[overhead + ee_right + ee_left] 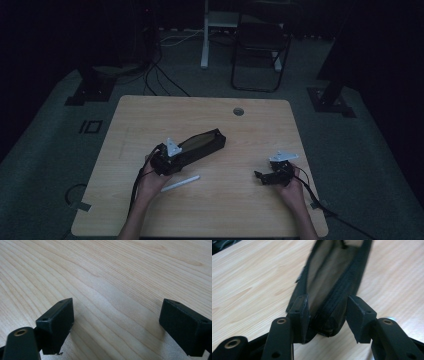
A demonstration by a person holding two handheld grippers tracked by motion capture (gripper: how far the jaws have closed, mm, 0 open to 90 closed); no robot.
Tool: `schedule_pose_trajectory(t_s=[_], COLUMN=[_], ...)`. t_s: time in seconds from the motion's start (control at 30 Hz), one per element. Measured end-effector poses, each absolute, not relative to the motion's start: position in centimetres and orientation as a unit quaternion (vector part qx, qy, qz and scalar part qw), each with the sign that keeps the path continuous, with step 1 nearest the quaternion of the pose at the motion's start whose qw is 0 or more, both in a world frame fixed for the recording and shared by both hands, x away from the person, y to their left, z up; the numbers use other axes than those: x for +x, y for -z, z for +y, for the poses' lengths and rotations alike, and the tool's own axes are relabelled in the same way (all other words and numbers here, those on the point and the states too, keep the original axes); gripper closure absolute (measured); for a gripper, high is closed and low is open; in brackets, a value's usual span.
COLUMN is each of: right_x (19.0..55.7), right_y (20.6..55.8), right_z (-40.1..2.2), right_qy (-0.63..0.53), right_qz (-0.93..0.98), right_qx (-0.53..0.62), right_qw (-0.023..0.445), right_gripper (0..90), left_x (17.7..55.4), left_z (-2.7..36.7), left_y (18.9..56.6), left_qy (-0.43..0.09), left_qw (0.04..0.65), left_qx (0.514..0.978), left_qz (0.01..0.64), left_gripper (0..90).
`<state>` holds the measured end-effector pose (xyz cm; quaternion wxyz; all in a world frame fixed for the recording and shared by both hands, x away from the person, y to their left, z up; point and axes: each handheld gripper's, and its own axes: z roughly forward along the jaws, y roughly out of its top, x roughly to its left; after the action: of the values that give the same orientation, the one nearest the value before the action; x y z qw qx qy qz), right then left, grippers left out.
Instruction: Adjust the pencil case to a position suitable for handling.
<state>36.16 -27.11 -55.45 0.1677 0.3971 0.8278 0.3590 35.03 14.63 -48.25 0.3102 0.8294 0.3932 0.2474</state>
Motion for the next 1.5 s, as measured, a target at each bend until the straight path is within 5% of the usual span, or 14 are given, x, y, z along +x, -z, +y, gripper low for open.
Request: schedule_pose_trajectory(t_s=[0.5,1.5], right_x=[36.2,36.2], right_y=[55.4,55.4], right_z=[-27.1,-27.1], right_qy=[-0.359,-0.359], right_qz=[0.828,0.828], right_qx=[0.397,0.397], right_qw=[0.168,0.168], right_gripper=[12.6,12.6], left_x=[33.0,31.2], left_z=[16.6,19.1], left_y=[47.7,51.0], left_qy=[-0.206,-0.147], left_qw=[0.381,0.391], left_qx=[0.817,0.833], left_qz=[0.380,0.363], left_gripper=[49.3,43.3])
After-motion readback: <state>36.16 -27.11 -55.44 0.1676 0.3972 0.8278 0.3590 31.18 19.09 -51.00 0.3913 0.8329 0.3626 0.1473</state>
